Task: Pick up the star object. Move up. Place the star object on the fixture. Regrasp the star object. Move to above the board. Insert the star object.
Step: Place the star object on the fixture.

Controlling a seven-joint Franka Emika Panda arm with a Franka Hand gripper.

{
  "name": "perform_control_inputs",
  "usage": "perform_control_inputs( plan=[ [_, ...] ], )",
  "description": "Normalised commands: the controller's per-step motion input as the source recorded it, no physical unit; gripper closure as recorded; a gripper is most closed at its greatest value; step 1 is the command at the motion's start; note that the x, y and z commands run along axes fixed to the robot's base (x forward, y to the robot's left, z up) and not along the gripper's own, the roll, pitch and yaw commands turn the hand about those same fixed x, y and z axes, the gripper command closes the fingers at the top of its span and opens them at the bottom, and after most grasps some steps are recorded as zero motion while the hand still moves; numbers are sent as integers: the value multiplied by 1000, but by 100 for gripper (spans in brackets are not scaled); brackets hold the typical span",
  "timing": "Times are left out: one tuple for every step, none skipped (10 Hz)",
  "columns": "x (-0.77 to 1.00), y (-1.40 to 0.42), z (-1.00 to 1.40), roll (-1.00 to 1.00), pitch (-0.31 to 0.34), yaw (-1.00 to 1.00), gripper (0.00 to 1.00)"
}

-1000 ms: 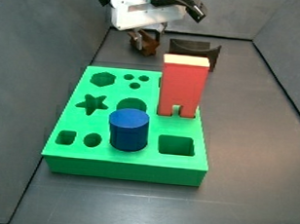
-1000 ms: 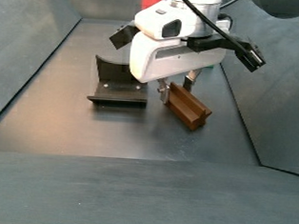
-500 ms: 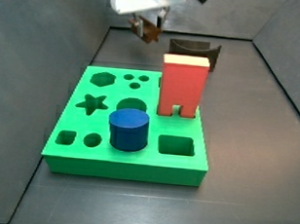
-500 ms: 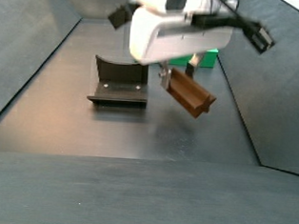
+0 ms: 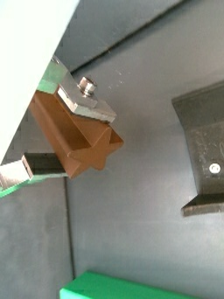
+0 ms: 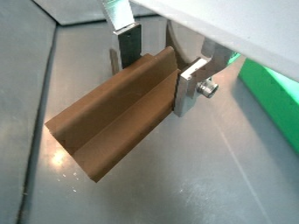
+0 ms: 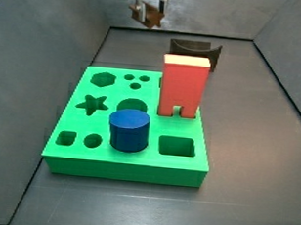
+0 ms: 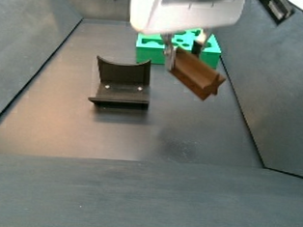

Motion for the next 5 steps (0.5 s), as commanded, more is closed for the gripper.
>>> perform_control_inputs(
  plan=[
    [-23, 10, 1000, 37, 32, -16, 100],
    [-23, 12, 912, 42, 37, -17, 100],
    [-17, 12, 693, 50, 47, -17, 100],
    [-9, 14, 528, 56, 56, -16, 100],
    [0, 16, 305, 61, 74, -13, 100]
  ],
)
